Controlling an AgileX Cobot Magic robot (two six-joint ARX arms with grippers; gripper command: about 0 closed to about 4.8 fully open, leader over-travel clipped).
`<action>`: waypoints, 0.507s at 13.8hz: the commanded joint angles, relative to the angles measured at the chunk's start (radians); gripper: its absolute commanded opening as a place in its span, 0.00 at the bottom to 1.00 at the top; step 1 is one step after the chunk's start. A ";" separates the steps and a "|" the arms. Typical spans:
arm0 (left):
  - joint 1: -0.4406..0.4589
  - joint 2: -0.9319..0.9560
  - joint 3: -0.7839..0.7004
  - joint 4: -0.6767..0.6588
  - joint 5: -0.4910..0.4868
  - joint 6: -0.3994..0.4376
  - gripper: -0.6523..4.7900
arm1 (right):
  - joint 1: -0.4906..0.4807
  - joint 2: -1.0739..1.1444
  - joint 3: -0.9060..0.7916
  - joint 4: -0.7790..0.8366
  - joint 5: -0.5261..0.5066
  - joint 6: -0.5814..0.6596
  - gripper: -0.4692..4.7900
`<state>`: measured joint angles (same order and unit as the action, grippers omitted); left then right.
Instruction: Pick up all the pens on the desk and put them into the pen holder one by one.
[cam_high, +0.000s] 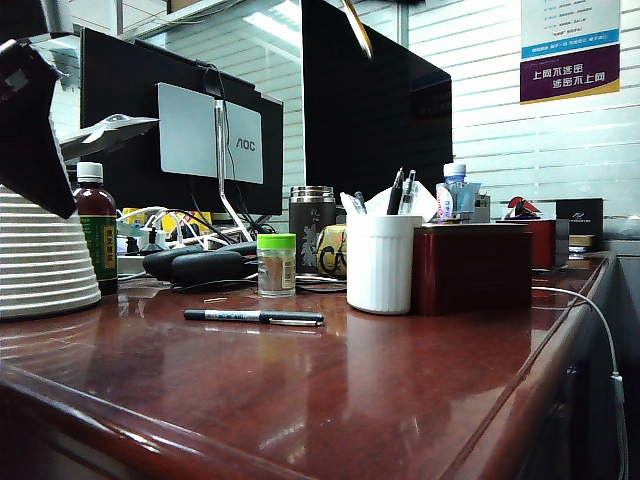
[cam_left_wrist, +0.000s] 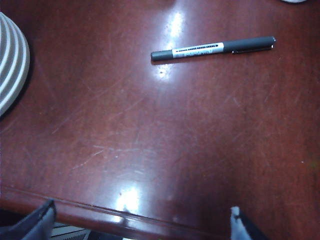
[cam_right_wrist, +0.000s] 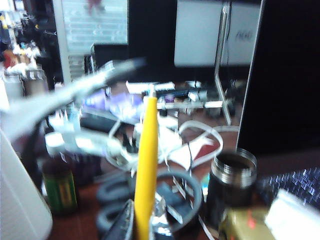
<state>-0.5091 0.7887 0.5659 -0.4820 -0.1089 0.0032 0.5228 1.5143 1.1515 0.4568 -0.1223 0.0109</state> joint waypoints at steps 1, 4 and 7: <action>0.000 -0.002 0.005 0.014 -0.004 -0.003 1.00 | -0.019 0.082 -0.055 0.146 -0.037 0.008 0.08; 0.000 -0.002 0.005 0.027 -0.004 -0.003 1.00 | -0.019 0.210 -0.074 0.300 -0.039 0.009 0.08; 0.000 -0.002 0.003 0.027 -0.004 -0.003 1.00 | -0.019 0.258 -0.075 0.269 0.055 0.007 0.08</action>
<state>-0.5091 0.7887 0.5659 -0.4660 -0.1093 0.0032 0.5030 1.7775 1.0729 0.7235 -0.1093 0.0143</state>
